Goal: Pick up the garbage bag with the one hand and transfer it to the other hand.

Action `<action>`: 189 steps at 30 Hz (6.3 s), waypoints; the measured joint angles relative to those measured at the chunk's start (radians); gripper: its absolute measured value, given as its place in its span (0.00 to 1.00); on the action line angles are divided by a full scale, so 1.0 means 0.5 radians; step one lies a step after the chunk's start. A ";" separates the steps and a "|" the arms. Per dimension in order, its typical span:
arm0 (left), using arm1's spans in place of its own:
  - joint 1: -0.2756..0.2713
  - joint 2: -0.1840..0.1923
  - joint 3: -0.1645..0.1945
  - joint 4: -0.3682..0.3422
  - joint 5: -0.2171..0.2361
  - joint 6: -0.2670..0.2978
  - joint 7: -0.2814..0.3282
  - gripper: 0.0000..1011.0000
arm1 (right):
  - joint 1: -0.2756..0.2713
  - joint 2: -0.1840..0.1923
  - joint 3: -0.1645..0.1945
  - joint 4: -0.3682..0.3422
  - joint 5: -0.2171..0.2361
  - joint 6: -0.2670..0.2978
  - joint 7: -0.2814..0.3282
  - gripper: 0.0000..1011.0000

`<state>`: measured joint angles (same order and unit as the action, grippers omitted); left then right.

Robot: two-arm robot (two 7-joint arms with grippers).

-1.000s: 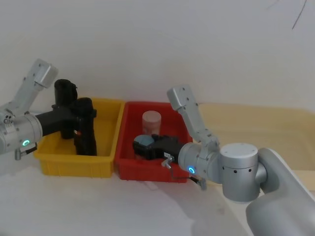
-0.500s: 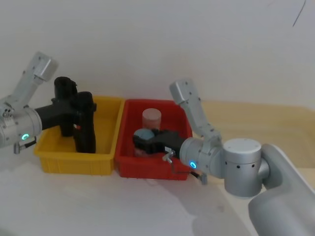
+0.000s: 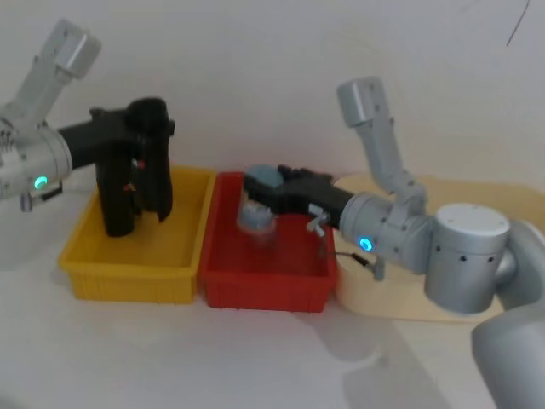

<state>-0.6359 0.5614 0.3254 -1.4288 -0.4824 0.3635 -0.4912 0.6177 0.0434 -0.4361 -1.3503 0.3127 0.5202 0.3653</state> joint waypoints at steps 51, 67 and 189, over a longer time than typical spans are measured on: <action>-1.517 -0.867 0.648 2.438 -0.264 -0.868 -1.204 0.36 | -0.413 0.364 0.491 -0.498 0.121 -0.130 -0.275 0.65; -1.579 -0.913 0.684 2.574 -0.288 -0.918 -1.259 0.36 | -0.197 0.309 0.381 -0.088 -0.015 -0.160 -0.402 0.65; -1.605 -0.931 0.699 2.629 -0.296 -0.937 -1.279 0.36 | 0.347 -0.480 0.047 0.843 -0.398 -0.836 -0.636 0.99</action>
<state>-1.4383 0.0958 0.6746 -0.1142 -0.6303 -0.1048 -1.1309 0.7914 -0.1965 -0.4128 -0.9288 0.1139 0.1024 0.0470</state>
